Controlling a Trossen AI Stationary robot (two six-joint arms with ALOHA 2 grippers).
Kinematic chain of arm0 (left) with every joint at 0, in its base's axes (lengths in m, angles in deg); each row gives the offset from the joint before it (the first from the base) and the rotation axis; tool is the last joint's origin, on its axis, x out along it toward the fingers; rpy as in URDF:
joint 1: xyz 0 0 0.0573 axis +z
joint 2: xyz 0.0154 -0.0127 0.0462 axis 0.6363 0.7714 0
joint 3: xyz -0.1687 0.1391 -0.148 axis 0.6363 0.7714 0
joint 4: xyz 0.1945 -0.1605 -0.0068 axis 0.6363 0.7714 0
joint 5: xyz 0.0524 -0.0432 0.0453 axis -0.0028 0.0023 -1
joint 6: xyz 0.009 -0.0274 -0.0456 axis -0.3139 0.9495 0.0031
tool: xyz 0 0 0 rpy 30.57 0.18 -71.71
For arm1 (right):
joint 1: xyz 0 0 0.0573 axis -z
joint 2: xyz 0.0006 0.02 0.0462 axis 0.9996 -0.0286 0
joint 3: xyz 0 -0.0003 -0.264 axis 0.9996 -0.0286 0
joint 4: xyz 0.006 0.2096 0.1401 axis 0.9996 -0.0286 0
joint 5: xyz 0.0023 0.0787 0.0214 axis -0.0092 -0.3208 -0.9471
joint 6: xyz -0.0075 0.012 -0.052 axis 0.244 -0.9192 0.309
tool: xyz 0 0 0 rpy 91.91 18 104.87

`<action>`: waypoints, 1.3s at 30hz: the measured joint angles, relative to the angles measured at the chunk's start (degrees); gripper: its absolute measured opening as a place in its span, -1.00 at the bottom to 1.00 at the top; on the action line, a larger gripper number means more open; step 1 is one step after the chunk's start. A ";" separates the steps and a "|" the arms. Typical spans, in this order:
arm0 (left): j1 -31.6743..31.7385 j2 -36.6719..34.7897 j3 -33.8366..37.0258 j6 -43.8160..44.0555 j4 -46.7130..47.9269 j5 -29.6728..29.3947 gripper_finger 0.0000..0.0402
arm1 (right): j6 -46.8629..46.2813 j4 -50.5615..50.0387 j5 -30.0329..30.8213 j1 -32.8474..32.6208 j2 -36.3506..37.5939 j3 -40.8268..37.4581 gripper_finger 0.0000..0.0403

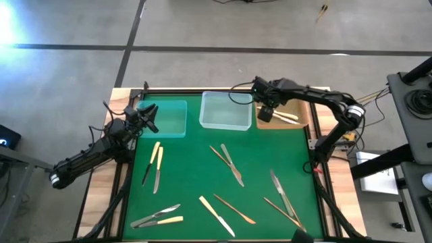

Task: Sort silverware by color (type)
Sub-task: Put the green knife into the transparent bin

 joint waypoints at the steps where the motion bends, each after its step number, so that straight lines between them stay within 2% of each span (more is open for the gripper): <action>1: 0.00 -0.02 0.02 -0.01 0.02 0.00 -0.63 | -1.90 -1.17 -1.48 -0.01 0.44 0.77 0.08; 3: 0.02 -0.02 0.02 -0.01 0.00 0.00 -0.63 | -6.73 -3.10 -9.05 -0.20 1.60 2.45 0.11; 6: 0.02 -0.02 0.01 -0.02 0.00 0.00 -0.63 | -13.87 -2.46 -27.03 -1.33 3.39 3.90 0.09; 8: 0.01 -0.01 0.00 0.00 0.00 0.00 -0.63 | -17.66 -0.23 -33.92 -3.85 4.35 4.07 0.07; 10: 0.02 -0.02 0.00 -0.02 0.00 0.00 -0.63 | -20.96 2.09 -32.21 -7.90 5.29 3.94 0.05; 15: 0.02 -0.02 0.01 0.00 0.00 0.00 -0.63 | -26.72 6.95 -21.05 -19.49 3.92 3.94 -0.01; 18: 0.02 -0.01 0.02 0.00 0.00 0.00 -0.63 | -33.96 9.79 -19.13 -23.23 1.86 4.75 -0.03; 21: 0.02 0.00 0.02 0.00 0.00 0.00 -0.63 | -43.02 10.89 -18.74 -24.47 -0.66 5.59 -0.04; 26: 0.01 -0.02 0.01 0.00 0.00 0.00 -0.63 | -50.17 15.02 -16.10 -26.44 -6.40 5.74 -0.04; 30: 0.00 -0.02 0.02 0.00 0.00 0.00 -0.63 | -52.31 18.28 -17.75 -27.64 -11.30 5.84 -0.04; 39: 0.01 -0.01 0.01 0.00 0.00 0.00 -0.63 | -53.29 18.27 -17.34 -29.49 -19.16 10.42 -0.10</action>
